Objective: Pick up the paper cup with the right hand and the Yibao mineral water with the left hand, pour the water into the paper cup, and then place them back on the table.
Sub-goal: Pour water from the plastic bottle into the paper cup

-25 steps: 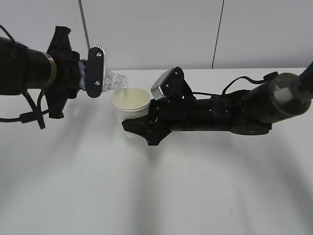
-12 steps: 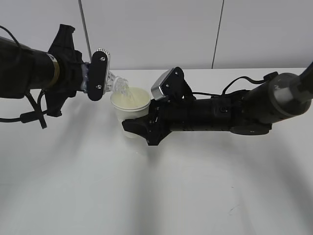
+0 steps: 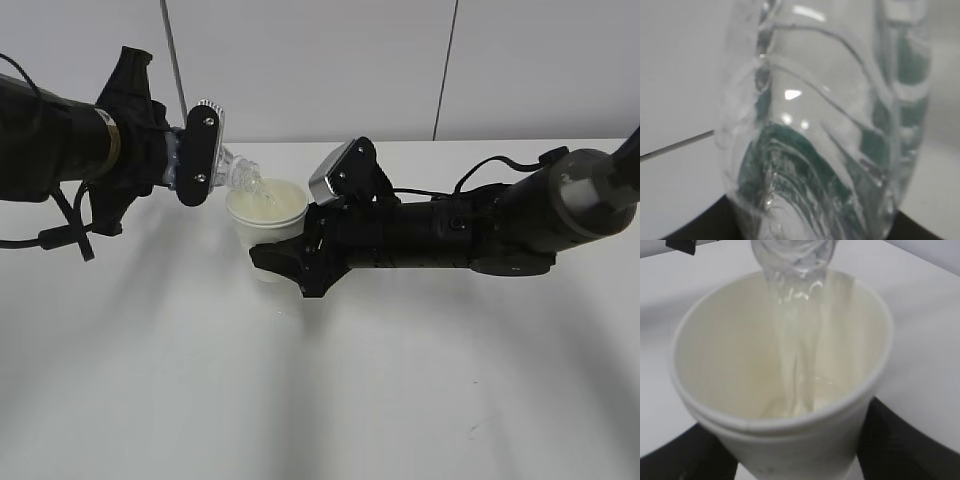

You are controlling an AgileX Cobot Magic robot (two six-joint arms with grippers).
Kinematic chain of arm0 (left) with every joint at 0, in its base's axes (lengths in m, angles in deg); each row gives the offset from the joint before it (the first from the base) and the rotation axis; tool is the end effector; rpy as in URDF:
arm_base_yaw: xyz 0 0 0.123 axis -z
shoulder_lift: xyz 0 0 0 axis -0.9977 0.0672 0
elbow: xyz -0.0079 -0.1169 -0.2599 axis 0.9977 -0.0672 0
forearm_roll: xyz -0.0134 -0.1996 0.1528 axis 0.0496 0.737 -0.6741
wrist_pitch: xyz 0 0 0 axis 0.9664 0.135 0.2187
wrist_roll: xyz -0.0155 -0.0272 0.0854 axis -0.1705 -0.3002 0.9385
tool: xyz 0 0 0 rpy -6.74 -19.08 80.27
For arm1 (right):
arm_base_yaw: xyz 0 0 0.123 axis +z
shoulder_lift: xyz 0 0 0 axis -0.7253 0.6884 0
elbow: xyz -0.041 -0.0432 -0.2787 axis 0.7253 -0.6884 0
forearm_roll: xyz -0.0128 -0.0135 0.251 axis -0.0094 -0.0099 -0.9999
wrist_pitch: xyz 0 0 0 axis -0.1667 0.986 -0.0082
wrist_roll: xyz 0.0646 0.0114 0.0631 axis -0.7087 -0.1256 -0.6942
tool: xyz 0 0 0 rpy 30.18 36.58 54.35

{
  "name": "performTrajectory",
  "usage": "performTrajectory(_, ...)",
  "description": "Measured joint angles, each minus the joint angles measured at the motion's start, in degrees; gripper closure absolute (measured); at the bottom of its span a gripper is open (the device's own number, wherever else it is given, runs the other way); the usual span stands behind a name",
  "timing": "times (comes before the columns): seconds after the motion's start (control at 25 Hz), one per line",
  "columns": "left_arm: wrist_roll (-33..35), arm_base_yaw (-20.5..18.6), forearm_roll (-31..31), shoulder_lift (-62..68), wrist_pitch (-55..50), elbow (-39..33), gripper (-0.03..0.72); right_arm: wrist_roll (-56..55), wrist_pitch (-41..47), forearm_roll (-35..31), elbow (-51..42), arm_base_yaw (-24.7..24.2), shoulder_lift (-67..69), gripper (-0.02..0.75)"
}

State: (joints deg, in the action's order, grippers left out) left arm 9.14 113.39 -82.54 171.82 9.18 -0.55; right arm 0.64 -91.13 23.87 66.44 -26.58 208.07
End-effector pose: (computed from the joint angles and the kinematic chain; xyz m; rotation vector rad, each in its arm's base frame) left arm 0.3442 -0.1406 0.2283 1.7734 1.3773 1.0028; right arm 0.3738 0.1958 0.1246 -1.0205 1.7019 0.7089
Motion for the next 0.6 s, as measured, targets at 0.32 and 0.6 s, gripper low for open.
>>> performTrajectory(0.32, 0.0, 0.0, -0.41, 0.0, -0.35, 0.0, 0.384, 0.0, 0.0, 0.06, 0.0, 0.0, 0.0, 0.241)
performTrajectory(0.6, 0.0, 0.0, -0.74, 0.0, -0.62, 0.0, 0.386, 0.0, 0.09, 0.21, 0.0, 0.0, 0.0, 0.241)
